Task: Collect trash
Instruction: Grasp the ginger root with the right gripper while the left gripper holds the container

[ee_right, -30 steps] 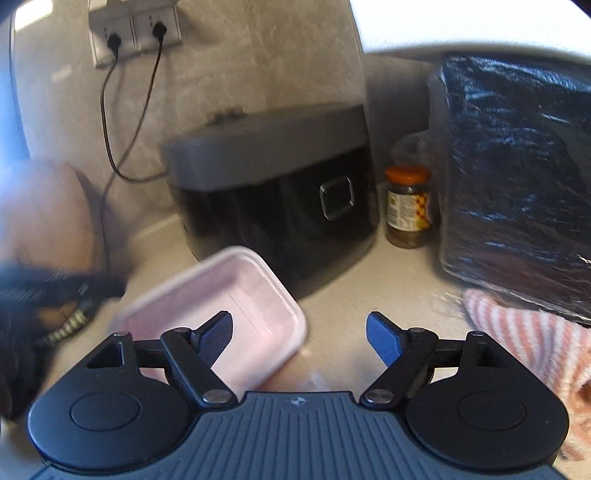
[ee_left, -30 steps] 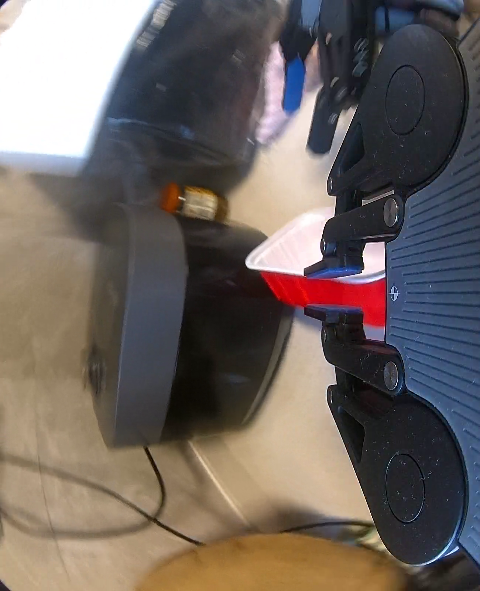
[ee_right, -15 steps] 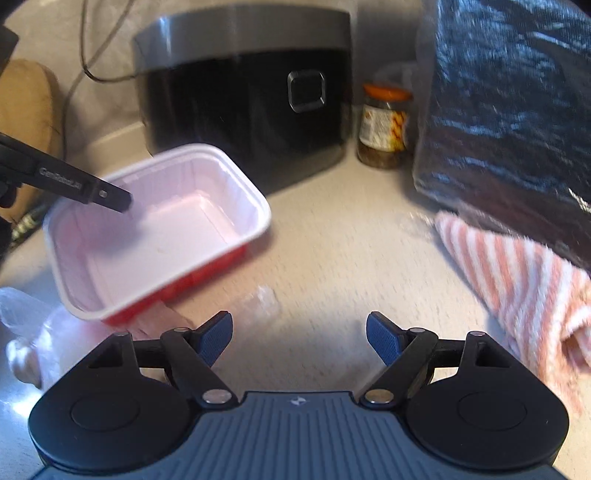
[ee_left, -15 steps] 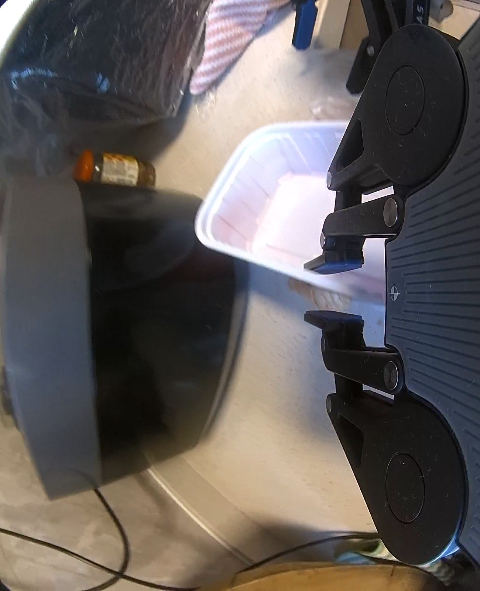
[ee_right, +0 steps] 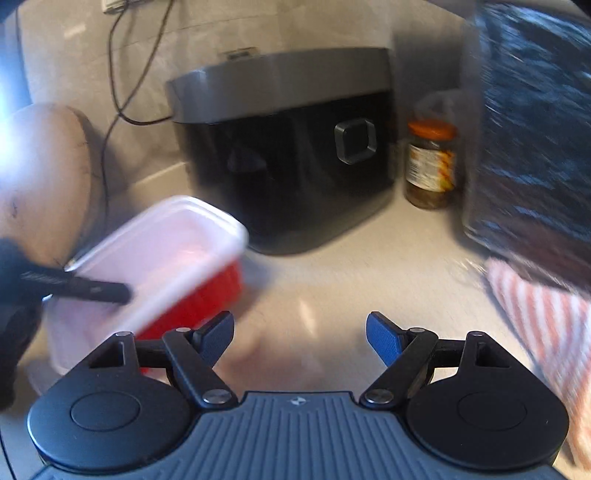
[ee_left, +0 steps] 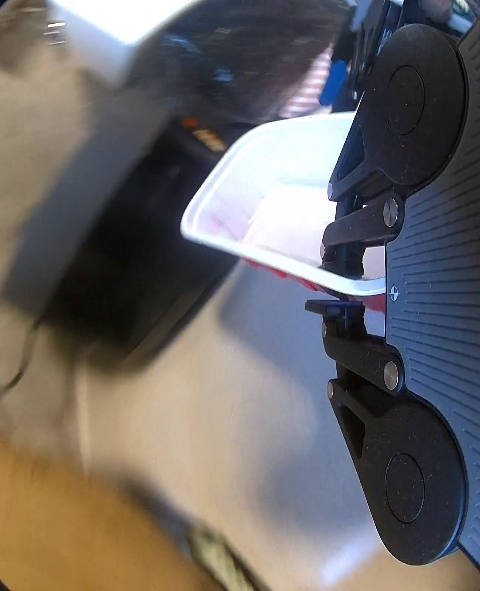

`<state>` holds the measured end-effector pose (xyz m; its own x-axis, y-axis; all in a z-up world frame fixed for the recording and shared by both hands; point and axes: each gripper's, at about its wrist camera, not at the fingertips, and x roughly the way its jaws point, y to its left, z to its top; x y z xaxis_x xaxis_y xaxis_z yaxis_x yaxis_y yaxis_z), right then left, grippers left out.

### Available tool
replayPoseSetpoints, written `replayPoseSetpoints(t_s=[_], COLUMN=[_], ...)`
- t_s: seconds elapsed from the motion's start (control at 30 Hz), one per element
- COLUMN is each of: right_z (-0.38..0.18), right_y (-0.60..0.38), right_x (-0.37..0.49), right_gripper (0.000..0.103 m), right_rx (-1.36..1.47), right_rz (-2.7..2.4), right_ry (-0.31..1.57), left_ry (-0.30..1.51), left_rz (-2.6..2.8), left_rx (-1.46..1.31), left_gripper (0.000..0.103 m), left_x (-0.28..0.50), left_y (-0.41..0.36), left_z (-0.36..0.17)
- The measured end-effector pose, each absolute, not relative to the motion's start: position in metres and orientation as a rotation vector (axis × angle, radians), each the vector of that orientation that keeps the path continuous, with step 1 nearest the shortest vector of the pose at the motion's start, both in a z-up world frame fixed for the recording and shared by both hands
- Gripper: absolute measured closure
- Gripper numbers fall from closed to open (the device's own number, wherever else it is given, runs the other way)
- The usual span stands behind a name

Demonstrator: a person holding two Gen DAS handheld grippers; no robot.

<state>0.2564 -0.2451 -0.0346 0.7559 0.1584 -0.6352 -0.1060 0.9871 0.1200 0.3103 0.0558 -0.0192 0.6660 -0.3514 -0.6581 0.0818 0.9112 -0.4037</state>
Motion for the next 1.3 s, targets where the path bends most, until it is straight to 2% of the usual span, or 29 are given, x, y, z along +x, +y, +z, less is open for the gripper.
replayPoseSetpoints(t_s=[0.2,0.43,0.47,0.53,0.63,0.8,1.03,1.3], right_z=[-0.034,-0.055,-0.059,-0.066,-0.064,-0.029,0.029,0.021], right_y=[-0.194,-0.122,-0.116,-0.109,-0.105,-0.098,-0.107,-0.218], right_x=[0.305,0.358,0.363,0.371,0.373,0.336,0.235,0.106], right_gripper=[0.023,0.023,0.025,0.048,0.051,0.051,0.051,0.051], right_rx=[0.029,-0.195,-0.231,-0.29,-0.308,-0.268,-0.168,-0.004], right_rz=[0.296,0.327,0.306,0.276,0.276,0.341,0.398,0.014], right_ry=[0.784,0.872,0.882,0.905,0.94,0.894,0.776,0.79], left_ry=[0.622,0.572,0.568,0.56,0.553,0.544,0.566,0.724], left_rz=[-0.099,-0.01,-0.004,0.006,0.016,0.006,-0.167,-0.511], left_rx=[-0.328,-0.273,-0.276,-0.271,-0.275,-0.29,-0.281,-0.211], left_gripper=[0.092,0.091,0.091,0.091,0.091,0.091,0.091,0.091], left_x=[0.235,0.178,0.172,0.161,0.146,0.129,0.114,0.11], left_y=[0.083,0.102,0.105,0.116,0.123,0.128,0.111,0.026], left_z=[0.031,0.054,0.055,0.061,0.062,0.059,0.049,0.005])
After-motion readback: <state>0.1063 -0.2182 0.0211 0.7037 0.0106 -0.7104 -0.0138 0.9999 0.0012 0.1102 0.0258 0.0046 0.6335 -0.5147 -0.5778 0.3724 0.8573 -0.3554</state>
